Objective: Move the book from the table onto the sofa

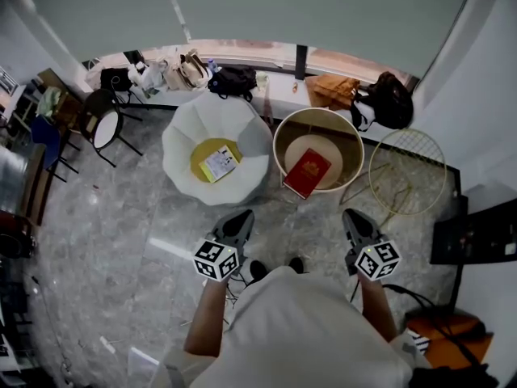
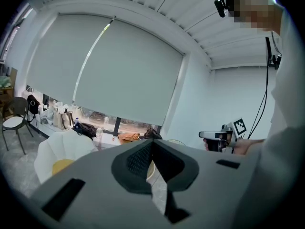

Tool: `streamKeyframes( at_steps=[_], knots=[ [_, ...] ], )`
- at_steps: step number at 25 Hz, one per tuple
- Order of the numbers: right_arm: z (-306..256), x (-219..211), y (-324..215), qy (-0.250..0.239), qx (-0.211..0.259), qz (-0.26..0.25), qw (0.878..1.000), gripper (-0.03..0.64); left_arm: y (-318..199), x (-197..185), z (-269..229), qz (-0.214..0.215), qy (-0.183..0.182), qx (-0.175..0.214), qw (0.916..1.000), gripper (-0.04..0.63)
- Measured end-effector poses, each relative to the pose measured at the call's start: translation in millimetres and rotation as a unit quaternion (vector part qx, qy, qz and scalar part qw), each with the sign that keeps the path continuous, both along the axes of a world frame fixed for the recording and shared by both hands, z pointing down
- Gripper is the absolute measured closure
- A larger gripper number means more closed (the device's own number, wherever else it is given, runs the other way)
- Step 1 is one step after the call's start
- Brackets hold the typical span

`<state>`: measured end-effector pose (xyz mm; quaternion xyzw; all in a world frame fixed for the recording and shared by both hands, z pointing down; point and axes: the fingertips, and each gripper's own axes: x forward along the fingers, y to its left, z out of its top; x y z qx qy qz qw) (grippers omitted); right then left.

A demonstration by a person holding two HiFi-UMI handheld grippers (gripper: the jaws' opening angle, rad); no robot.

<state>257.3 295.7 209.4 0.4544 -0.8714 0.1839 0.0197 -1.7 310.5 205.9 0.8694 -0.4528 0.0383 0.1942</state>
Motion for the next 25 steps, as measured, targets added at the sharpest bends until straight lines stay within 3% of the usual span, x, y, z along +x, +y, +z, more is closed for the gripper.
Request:
streamKeyframes(
  at_steps=[14, 25],
  knots=[
    [52.2, 32.2, 2.5, 0.006, -0.070, -0.048, 0.996, 0.572, 5.6, 26.5, 22.5, -0.058, 0.017, -0.030, 0.9977, 0.594],
    [70.0, 31.1, -22.8, 0.029, -0.091, -0.030, 0.995, 0.572, -23.7, 40.3, 37.6, -0.021, 0.002, -0.055, 0.9982, 0.594]
  ],
)
